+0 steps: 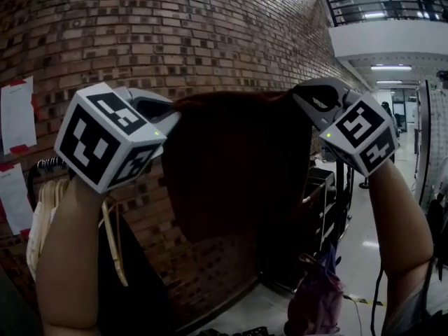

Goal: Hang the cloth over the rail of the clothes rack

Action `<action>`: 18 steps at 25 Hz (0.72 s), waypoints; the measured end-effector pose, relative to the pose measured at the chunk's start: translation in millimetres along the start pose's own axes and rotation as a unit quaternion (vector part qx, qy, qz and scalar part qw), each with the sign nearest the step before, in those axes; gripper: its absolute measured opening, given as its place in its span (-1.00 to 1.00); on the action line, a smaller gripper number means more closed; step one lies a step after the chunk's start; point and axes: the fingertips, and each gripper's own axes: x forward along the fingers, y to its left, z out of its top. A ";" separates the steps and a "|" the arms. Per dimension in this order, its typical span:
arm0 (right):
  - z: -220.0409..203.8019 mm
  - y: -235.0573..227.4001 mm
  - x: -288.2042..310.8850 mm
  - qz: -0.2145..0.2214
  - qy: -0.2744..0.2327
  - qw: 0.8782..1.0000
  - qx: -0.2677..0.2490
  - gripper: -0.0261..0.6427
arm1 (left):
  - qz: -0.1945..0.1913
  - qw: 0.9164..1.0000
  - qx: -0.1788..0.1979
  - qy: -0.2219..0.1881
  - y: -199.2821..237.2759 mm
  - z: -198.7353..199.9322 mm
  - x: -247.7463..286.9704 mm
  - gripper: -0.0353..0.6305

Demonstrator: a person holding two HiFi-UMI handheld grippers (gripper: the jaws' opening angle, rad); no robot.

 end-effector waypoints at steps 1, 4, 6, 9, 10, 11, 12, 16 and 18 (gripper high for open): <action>2.0 -5.9 15.0 -0.001 0.002 1.000 -0.006 -0.88 | 0.000 1.000 0.002 0.010 13.2 -4.4 10.4 -0.81; -3.1 -15.2 60.3 0.006 0.023 0.999 -0.022 -0.88 | -0.001 0.999 0.006 0.042 44.4 -22.8 44.8 -0.81; -13.4 -17.0 88.0 0.019 0.049 0.998 -0.031 -0.88 | -0.013 0.998 -0.003 0.060 56.4 -35.1 68.5 -0.81; -29.2 -14.5 125.8 0.044 0.091 0.994 -0.047 -0.88 | -0.040 0.995 -0.013 0.089 71.3 -52.5 99.6 -0.81; -35.2 -10.7 135.2 0.054 0.106 0.991 -0.055 -0.88 | -0.051 0.993 -0.015 0.101 73.3 -59.6 109.1 -0.81; -40.9 -5.8 142.7 0.065 0.121 0.989 -0.064 -0.88 | -0.063 0.991 -0.019 0.115 73.7 -67.2 117.6 -0.81; -45.6 -0.4 148.5 0.075 0.133 0.985 -0.074 -0.88 | -0.074 0.989 -0.022 0.129 73.4 -74.7 124.9 -0.81; -59.5 20.4 160.2 0.118 0.169 0.973 -0.099 -0.88 | -0.111 0.978 -0.019 0.177 66.0 -97.4 142.4 -0.81; -65.8 30.1 162.5 0.134 0.181 0.968 -0.108 -0.88 | -0.132 0.972 -0.011 0.192 58.5 -105.9 145.7 -0.81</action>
